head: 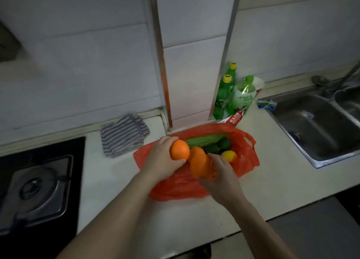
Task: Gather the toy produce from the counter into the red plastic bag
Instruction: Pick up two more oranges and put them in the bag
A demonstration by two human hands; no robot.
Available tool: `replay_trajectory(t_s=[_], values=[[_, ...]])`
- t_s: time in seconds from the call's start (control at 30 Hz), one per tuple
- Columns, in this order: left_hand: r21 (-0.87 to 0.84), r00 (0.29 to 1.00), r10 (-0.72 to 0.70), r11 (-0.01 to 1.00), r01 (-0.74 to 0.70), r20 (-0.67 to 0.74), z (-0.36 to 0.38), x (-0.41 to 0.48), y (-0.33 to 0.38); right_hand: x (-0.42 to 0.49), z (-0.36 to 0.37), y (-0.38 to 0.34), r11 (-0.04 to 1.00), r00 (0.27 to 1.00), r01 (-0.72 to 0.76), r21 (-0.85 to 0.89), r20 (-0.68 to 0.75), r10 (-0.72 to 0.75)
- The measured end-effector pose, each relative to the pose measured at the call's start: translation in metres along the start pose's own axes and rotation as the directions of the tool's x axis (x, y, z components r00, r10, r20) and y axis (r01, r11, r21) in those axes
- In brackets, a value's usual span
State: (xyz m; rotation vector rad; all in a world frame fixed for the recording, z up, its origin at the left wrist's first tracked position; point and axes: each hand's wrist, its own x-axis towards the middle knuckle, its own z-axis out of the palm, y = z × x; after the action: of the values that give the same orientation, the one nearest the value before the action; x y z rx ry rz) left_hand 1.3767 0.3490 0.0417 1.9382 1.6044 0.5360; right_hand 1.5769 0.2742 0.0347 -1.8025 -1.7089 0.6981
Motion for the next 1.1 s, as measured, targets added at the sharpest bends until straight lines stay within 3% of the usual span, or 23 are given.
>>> replay_trajectory(t_s=[0.2,0.47,1.1], values=[[0.033,0.996,-0.067,0.997,0.065,0.054,0.026,0.015,-0.018,0.014,0.022,0.018,0.997,0.991,-0.071,-0.033,0.113,0.074],[0.061,0.990,-0.068,0.996,0.061,0.126,0.051,0.027,-0.036,0.017,0.045,0.031,0.985,0.975,-0.138,-0.103,0.160,0.153],[0.145,0.976,-0.042,0.989,0.012,0.213,0.060,0.037,-0.055,0.023,0.073,0.032,0.945,0.979,-0.050,-0.323,0.173,0.111]])
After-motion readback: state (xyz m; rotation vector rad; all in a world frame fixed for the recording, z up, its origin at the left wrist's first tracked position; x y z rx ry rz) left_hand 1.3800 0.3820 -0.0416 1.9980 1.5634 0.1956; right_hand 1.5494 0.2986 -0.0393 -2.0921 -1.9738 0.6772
